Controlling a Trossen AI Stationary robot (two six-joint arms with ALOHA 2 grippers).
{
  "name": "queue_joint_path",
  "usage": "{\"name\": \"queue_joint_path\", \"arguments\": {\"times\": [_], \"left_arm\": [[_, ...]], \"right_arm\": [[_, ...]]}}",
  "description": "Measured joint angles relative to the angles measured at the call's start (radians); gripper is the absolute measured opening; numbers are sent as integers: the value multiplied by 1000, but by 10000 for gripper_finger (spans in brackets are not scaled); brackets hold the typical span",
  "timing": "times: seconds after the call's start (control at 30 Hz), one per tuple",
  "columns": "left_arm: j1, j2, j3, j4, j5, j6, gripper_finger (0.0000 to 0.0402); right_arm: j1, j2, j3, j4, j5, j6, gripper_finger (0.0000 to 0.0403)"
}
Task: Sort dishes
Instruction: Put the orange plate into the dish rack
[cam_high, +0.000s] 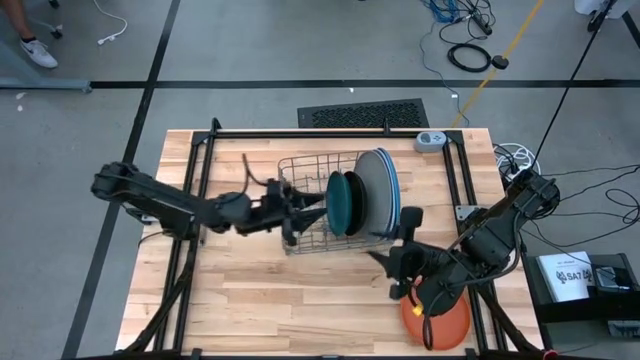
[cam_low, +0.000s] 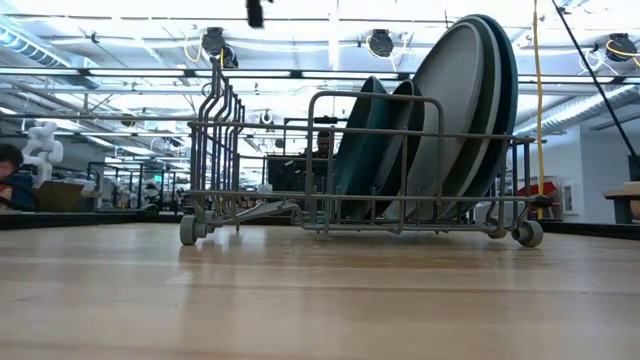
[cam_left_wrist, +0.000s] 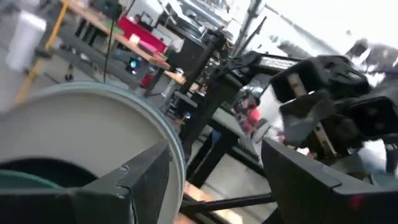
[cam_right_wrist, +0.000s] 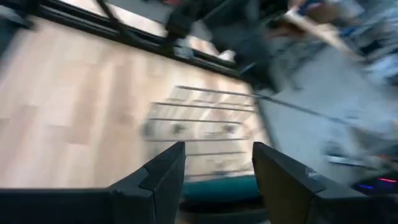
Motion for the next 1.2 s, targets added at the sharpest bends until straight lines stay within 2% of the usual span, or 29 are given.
{"name": "queue_joint_path", "arguments": {"times": [0.13,0.33,0.53,0.73,0.87,1.0,1.2], "left_arm": [[-72,-114,0,-152,-127,143,251],[-164,-228,0,-321,-294,284,251],[-185,-256,0,-350,-323,359,251],[-174,-255,0,-352,-326,361,251],[-175,-255,0,-348,-325,363,251],[-174,-255,0,-327,-287,400,251],[-175,-255,0,-303,-240,478,251]], "right_arm": [[2,12,0,20,-118,69,180],[7,46,0,-90,-452,433,180],[7,145,0,-207,-735,769,180],[15,306,0,-214,-990,953,180],[31,403,0,-178,-1059,1068,180],[58,472,0,-117,-1067,1216,180],[95,532,0,-122,-1096,1422,180]]}}
